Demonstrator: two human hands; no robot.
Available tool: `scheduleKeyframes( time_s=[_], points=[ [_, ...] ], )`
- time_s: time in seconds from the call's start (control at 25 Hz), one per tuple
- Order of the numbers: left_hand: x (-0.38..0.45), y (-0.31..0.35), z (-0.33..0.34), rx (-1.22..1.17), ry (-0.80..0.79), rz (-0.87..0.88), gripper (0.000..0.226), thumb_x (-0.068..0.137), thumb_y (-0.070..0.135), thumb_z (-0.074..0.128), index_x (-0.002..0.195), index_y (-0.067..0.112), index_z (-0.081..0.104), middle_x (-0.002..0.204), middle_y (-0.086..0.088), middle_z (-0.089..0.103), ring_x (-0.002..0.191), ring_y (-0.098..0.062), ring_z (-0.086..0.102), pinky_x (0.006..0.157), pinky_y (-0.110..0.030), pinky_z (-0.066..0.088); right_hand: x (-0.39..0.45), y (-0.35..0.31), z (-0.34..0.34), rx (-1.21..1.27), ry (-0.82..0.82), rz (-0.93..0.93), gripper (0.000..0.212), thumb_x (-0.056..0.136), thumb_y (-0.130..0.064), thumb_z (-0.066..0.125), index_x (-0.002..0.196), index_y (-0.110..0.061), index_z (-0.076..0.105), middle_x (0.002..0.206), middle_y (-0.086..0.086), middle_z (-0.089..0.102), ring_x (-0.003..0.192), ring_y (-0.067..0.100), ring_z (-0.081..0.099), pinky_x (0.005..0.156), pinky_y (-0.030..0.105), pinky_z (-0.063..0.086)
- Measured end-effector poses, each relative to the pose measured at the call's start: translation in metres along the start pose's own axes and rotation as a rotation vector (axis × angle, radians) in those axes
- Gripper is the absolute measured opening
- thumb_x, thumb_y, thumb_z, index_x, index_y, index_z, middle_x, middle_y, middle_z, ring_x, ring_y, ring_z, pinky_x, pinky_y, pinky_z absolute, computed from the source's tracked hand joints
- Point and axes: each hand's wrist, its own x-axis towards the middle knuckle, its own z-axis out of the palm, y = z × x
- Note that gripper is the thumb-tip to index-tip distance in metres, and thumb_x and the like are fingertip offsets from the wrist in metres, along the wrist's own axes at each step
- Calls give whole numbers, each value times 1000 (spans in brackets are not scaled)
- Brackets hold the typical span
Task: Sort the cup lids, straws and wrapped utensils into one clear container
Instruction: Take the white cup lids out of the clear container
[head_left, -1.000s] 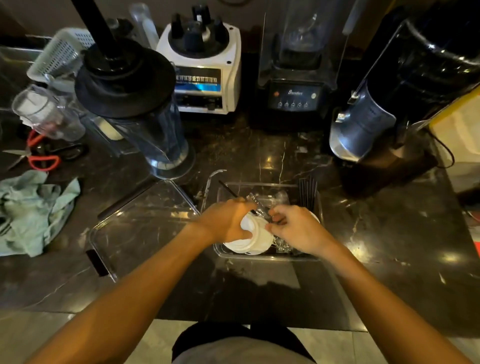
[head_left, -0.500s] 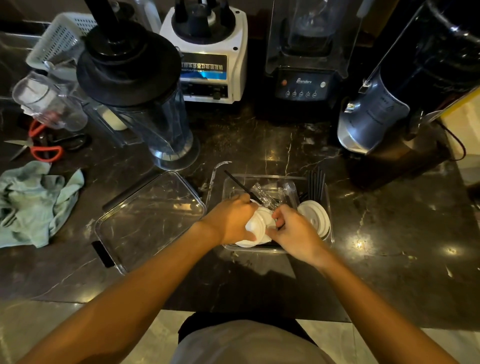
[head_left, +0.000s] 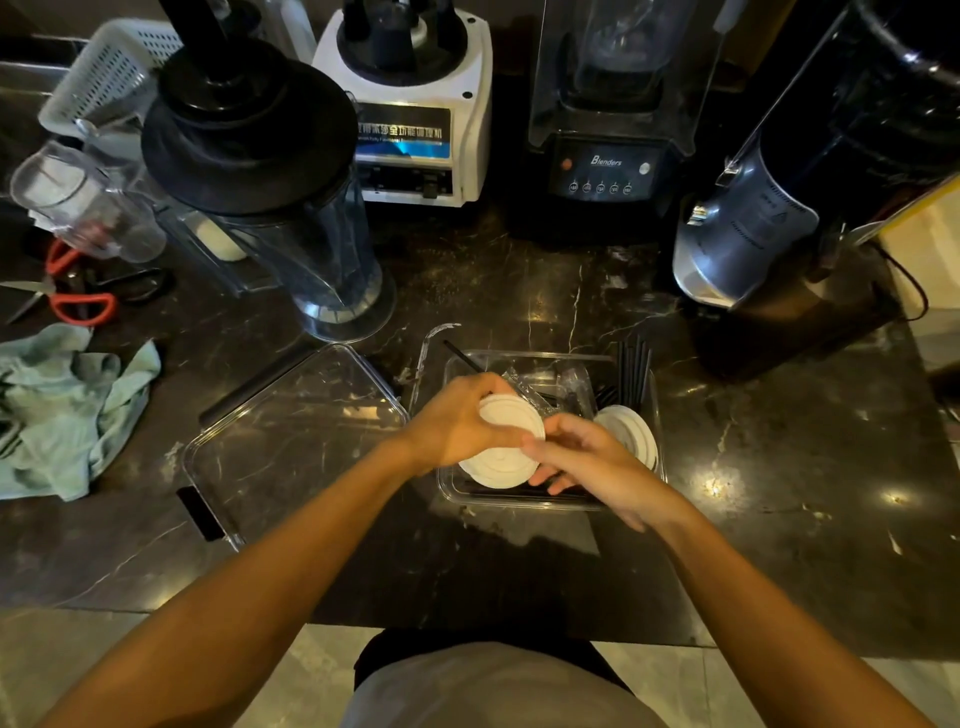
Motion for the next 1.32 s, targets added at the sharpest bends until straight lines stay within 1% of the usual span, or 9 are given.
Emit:
scheduleKeyframes(
  time_s=[0.2, 0.32, 0.4, 0.6, 0.72, 0.88, 1.0, 1.16, 1.32],
  points=[
    [2, 0, -10, -590, 82, -158, 40, 91, 31, 76, 126, 13, 66, 116, -12, 74, 106, -24, 72, 88, -33, 58, 1, -11, -10, 199, 33, -59, 22, 96, -19, 70, 114, -5, 71, 86, 13, 74, 73, 21, 69, 69, 33, 61],
    [2, -2, -16, -954, 91, -243, 43, 97, 37, 63, 127, 6, 62, 103, -11, 74, 84, -19, 73, 71, -29, 59, 0, -13, -17, 417, 31, -75, 19, 95, -17, 70, 109, -5, 74, 79, 19, 70, 64, 21, 69, 62, 31, 61],
    [-3, -4, -13, -980, 17, -248, 52, 99, 42, 60, 132, 3, 57, 101, -10, 71, 83, -19, 71, 75, -31, 59, -1, -15, -20, 554, 58, -76, 19, 93, -16, 69, 106, -4, 74, 71, 17, 68, 57, 20, 67, 58, 29, 61],
    [-13, -7, -1, -1010, -121, -186, 40, 102, 19, 60, 138, 4, 60, 132, -20, 69, 121, -34, 67, 103, -43, 55, -4, -17, -21, 666, 139, -45, 24, 90, -18, 69, 105, 1, 71, 67, 16, 68, 53, 18, 67, 57, 28, 62],
    [-13, -5, 3, -1019, -23, -171, 36, 99, 13, 63, 134, 5, 63, 130, -15, 72, 119, -28, 70, 98, -36, 58, -6, -20, -16, 644, 160, -51, 28, 91, -18, 69, 112, 1, 66, 76, 17, 73, 59, 18, 72, 62, 30, 64],
    [-11, -1, 6, -1154, -10, -179, 39, 101, 19, 59, 138, 6, 61, 135, -17, 68, 124, -31, 66, 103, -40, 56, -9, -20, -6, 481, 246, -116, 46, 90, -21, 72, 131, -7, 57, 96, 19, 74, 74, 27, 75, 67, 37, 65],
    [-10, -2, 6, -1166, -18, -181, 41, 106, 24, 53, 142, 6, 58, 140, -20, 64, 130, -35, 61, 108, -45, 52, -11, -18, -2, 394, 327, -168, 43, 95, -18, 69, 136, -19, 56, 108, 17, 73, 82, 32, 76, 71, 42, 65],
    [-10, -1, 7, -1139, 39, -227, 38, 105, 26, 55, 136, 5, 63, 134, -19, 68, 121, -29, 68, 102, -38, 56, -17, -21, -2, 579, 269, -192, 38, 100, -13, 61, 137, -12, 57, 113, 26, 71, 80, 30, 75, 69, 39, 65],
    [-11, 5, 9, -1097, 70, -243, 37, 103, 27, 57, 131, 3, 66, 126, -19, 72, 110, -26, 72, 96, -34, 59, -16, -24, 8, 363, 321, -169, 33, 100, -14, 63, 133, -13, 58, 115, 18, 68, 78, 25, 76, 68, 41, 66]
  ],
)
